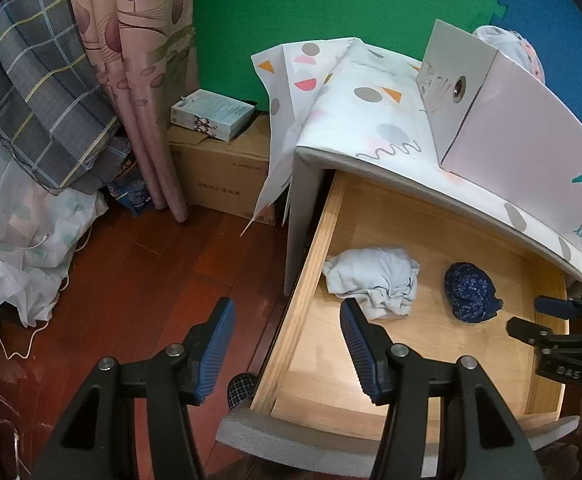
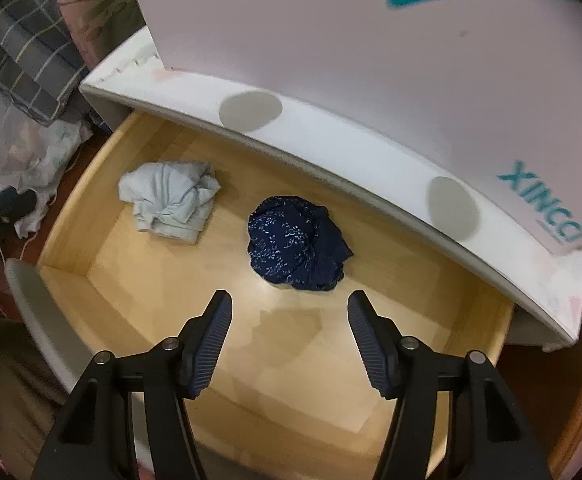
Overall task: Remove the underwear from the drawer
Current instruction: 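Move the right tool from the box back over the drawer, then lower the right tool onto the navy floral underwear and close it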
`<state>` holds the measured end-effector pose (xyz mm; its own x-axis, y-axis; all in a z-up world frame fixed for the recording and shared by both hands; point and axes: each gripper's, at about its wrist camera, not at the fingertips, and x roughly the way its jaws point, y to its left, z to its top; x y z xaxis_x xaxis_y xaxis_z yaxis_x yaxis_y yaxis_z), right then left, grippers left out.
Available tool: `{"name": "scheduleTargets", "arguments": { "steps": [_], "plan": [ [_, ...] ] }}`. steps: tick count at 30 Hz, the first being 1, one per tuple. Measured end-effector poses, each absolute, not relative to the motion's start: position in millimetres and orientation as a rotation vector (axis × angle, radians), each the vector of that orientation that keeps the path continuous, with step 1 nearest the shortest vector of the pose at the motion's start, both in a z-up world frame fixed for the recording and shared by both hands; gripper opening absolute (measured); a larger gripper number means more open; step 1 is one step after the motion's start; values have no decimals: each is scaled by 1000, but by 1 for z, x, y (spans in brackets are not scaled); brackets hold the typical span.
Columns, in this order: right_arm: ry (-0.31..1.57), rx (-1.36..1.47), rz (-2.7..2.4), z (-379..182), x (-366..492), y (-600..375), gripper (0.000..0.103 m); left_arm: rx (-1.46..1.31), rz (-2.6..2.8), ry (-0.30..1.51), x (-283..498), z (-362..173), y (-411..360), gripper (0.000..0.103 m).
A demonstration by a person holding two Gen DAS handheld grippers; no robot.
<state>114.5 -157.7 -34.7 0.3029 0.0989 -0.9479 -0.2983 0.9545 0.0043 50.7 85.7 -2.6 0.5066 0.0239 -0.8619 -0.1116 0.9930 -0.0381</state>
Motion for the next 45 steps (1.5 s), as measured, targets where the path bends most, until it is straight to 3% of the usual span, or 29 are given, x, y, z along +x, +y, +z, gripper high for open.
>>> {"name": "scheduleTargets", "arguments": {
  "steps": [20, 26, 34, 45],
  "plan": [
    [1223, -347, 343, -91, 154, -143, 59, -30, 65, 1069, 56, -9, 73, 56],
    [1195, -401, 364, -98, 161, -138, 67, -11, 61, 1075, 57, -11, 70, 56],
    [1172, -408, 377, -106, 172, -136, 68, -3, 61, 1081, 58, -11, 70, 56],
    [1168, -429, 405, -102, 175, -139, 45, 0, 61, 1080, 57, -11, 69, 56]
  ]
}}
